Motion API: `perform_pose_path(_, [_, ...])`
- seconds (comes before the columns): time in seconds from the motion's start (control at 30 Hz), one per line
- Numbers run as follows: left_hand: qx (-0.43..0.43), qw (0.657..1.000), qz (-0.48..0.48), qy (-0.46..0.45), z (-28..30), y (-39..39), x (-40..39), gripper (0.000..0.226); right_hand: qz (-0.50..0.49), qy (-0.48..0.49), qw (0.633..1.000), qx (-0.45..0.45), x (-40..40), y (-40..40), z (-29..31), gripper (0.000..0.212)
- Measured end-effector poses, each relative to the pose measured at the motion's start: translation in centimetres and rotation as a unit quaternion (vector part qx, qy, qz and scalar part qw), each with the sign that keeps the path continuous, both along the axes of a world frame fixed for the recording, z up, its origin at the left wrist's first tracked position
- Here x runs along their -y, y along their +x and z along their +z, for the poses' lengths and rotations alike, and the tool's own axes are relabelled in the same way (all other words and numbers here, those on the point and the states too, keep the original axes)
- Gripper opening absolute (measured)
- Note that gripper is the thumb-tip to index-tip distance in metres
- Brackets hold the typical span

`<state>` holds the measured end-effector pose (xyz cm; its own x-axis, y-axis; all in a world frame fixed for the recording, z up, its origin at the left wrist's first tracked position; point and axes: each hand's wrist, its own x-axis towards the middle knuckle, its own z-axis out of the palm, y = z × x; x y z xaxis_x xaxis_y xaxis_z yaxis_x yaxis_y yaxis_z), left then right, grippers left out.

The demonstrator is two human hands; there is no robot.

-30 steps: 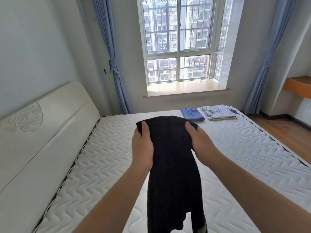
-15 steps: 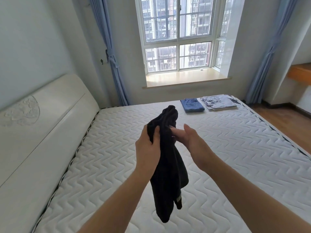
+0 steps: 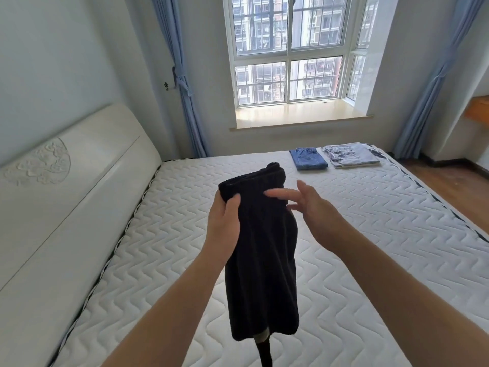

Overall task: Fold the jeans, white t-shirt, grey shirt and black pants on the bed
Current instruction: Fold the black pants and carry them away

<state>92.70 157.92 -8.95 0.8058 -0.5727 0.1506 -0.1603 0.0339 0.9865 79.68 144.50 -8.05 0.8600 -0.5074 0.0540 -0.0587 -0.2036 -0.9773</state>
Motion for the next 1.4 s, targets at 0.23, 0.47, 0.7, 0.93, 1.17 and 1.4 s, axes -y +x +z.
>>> perform_pose_path(0.23, [-0.084,0.994,-0.068,-0.006,0.5,0.9,-1.6,0.026,-0.068,-0.007,0.997,-0.02,0.7,0.3,-3.1,0.045])
perform_pose_path(0.47, [0.063,0.978,-0.184,0.079,0.5,4.7,-5.4,0.036,-0.134,-0.035,0.99,0.037,0.1,1.2,-2.3,0.043])
perform_pose_path(0.7, [0.326,0.826,-0.304,0.344,3.2,7.6,-6.9,0.074,-0.16,-0.126,0.979,-0.024,-2.1,2.7,-2.0,0.048])
perform_pose_path(0.93, [0.369,0.849,-0.259,0.276,-0.3,6.2,-2.8,0.092,-0.149,-0.172,0.972,-0.053,-4.1,3.3,-2.1,0.037])
perform_pose_path(1.17, [0.34,0.833,-0.306,0.313,-4.3,5.3,0.7,0.022,-0.135,-0.09,0.983,-0.082,-2.7,-1.0,-5.9,0.032])
perform_pose_path(1.4, [0.282,0.837,-0.337,0.326,-4.9,2.8,3.2,0.024,-0.098,0.041,0.988,-0.108,-0.3,-7.4,-12.2,0.04])
